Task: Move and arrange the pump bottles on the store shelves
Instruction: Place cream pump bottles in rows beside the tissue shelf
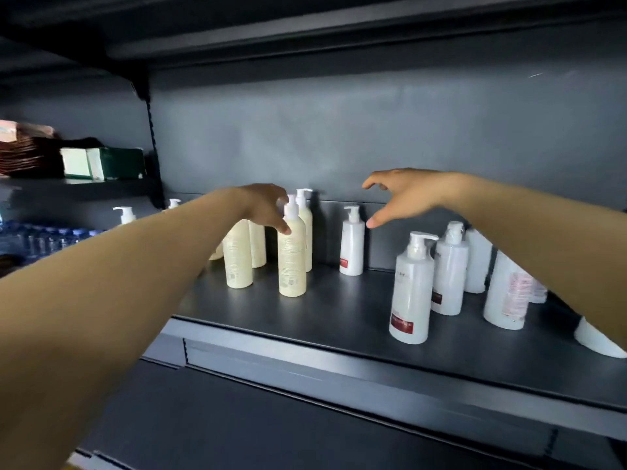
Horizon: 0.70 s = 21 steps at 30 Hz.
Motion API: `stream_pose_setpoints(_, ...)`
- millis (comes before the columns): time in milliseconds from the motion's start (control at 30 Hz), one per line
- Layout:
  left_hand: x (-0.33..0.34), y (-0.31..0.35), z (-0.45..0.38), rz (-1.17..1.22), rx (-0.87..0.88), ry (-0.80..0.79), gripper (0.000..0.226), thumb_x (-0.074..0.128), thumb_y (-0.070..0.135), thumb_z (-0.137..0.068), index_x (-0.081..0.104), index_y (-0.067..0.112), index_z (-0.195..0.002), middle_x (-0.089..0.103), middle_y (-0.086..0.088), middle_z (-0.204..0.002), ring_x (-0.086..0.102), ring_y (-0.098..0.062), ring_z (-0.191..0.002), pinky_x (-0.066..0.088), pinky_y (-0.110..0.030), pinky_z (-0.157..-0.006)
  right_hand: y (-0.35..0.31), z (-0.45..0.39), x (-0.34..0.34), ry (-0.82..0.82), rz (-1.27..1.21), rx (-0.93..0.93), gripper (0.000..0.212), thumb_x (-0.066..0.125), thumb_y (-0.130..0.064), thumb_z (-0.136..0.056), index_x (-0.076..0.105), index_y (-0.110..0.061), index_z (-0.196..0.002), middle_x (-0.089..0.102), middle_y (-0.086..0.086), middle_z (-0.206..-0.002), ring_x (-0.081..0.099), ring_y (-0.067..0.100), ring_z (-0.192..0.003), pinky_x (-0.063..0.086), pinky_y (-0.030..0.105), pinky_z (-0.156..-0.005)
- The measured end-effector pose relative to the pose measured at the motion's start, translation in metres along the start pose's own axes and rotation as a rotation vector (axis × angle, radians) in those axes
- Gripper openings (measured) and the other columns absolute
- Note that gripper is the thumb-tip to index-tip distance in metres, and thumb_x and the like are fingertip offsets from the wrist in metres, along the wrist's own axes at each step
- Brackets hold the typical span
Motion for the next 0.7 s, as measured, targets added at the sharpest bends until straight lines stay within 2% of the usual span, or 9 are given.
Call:
stream_pose_setpoints(167,-0.009,-0.07,-0.013,0.013,0.059,-0.013,0.066,0.067,0.037,-0.083,0.038,0.021,-0.14,0.042,0.0,-0.143,0.045,-0.022,-0.127,0.038,-0.031,-0.103,-0.061,-0.029,0.005,0.005,-0.036,0.064,0.074,0.067,-0.045,-0.082,0.03,-0.029,-0.144,0.037,0.0,-0.148,0.042,0.021,-0.13,0.037,0.032,-0.104)
stream_pose_setpoints(367,-0.013,-0.164,-0.025,0.07,0.085,0.015,0.067,0.068,0.033,-0.083,0.036,0.023,-0.141,0.04,-0.001,-0.144,0.045,-0.023,-0.126,0.043,-0.033,-0.1,-0.143,-0.073,0.022,0.037,-0.088,0.036,0.071,0.069,-0.045,-0.08,0.036,-0.027,-0.141,0.039,-0.003,-0.145,0.041,0.018,-0.13,0.035,0.027,-0.097)
stream_pose_setpoints(467,-0.012,-0.201,-0.034,0.104,0.093,0.048,0.063,0.066,0.032,-0.084,0.038,0.02,-0.14,0.041,-0.003,-0.144,0.045,-0.023,-0.127,0.04,-0.031,-0.102,-0.178,-0.098,0.031,0.023,-0.084,0.033,0.073,0.069,-0.046,-0.08,0.034,-0.029,-0.142,0.04,-0.004,-0.145,0.043,0.019,-0.128,0.037,0.029,-0.1)
stream_pose_setpoints(600,-0.019,-0.249,-0.058,0.154,0.09,0.075,0.062,0.066,0.032,-0.084,0.04,0.02,-0.139,0.041,-0.004,-0.143,0.045,-0.023,-0.126,0.039,-0.031,-0.103,-0.216,-0.135,0.029,0.055,-0.091,0.012,0.065,0.069,-0.043,-0.08,0.04,-0.029,-0.136,0.048,-0.002,-0.137,0.049,0.018,-0.121,0.042,0.033,-0.1)
stream_pose_setpoints(700,-0.024,-0.287,-0.082,0.142,0.074,0.08,0.063,0.066,0.035,-0.085,0.038,0.021,-0.14,0.04,-0.004,-0.144,0.044,-0.023,-0.127,0.036,-0.028,-0.101,-0.236,-0.168,0.027,0.094,-0.086,-0.01,0.069,0.07,-0.042,-0.079,0.038,-0.029,-0.139,0.044,0.0,-0.142,0.045,0.019,-0.128,0.038,0.031,-0.103)
Point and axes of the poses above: each hand's wrist, its own z-axis away from the middle knuckle, its own x-axis out of the palm, y = z × x, the point moved 7 cm from there along -z, towards the middle knuckle
